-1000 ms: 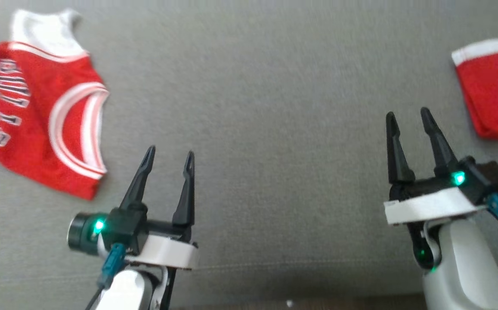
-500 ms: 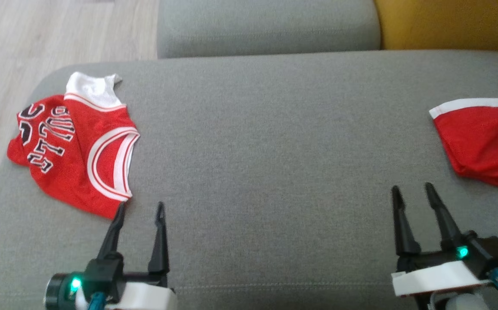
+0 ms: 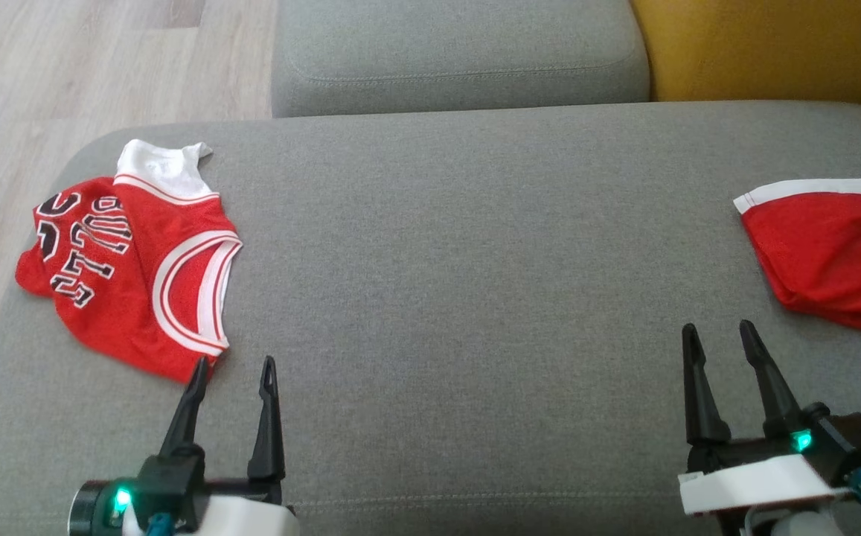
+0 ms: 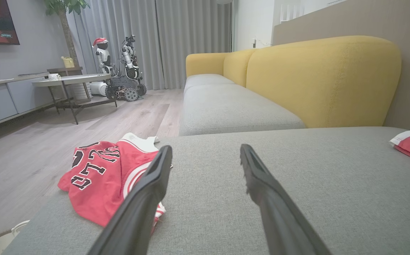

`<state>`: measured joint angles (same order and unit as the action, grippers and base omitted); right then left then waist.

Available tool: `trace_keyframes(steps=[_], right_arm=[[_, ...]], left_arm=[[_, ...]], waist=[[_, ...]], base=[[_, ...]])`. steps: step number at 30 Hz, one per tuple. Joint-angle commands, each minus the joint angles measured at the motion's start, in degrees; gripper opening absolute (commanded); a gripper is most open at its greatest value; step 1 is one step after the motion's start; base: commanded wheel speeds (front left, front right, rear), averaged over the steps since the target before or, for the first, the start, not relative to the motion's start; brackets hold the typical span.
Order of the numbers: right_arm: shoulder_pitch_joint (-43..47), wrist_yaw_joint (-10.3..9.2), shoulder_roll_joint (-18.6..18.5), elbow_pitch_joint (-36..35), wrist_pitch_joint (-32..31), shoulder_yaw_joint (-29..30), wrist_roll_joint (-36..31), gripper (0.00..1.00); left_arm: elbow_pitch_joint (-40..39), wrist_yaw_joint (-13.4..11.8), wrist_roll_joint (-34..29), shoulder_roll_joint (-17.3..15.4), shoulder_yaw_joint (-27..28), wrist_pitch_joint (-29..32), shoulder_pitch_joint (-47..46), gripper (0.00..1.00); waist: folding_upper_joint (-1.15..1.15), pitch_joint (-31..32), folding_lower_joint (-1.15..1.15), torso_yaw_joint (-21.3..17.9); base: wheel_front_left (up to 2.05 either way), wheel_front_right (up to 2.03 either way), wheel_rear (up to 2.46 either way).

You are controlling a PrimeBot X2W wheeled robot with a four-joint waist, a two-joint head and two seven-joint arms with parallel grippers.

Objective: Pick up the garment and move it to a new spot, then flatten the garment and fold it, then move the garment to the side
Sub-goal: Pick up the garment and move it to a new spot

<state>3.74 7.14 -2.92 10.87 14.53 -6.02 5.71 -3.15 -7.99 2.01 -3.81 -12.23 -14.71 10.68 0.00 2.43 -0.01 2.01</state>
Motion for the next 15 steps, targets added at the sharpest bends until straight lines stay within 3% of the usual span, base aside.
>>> trace_keyframes(steps=[1, 15], right_arm=[[-0.6, 0.35, 0.0, -1.9, 0.5, -1.6, 0.1, 1.0], [0.1, 0.35, 0.0, -1.8, 0.5, -1.1, -0.2, 1.0]], left_arm=[[-1.9, 0.3, -1.0, 0.3, 2.1, -0.3, -1.8, 1.0], [-1.4, 0.6, -1.4, 0.4, 1.5, -0.3, -2.1, 1.0]], waist=[[0.0, 0.0, 0.01, 0.0], [0.0, 0.0, 0.01, 1.6]], base=[[0.0, 0.0, 0.0], [0.0, 0.0, 0.0]])
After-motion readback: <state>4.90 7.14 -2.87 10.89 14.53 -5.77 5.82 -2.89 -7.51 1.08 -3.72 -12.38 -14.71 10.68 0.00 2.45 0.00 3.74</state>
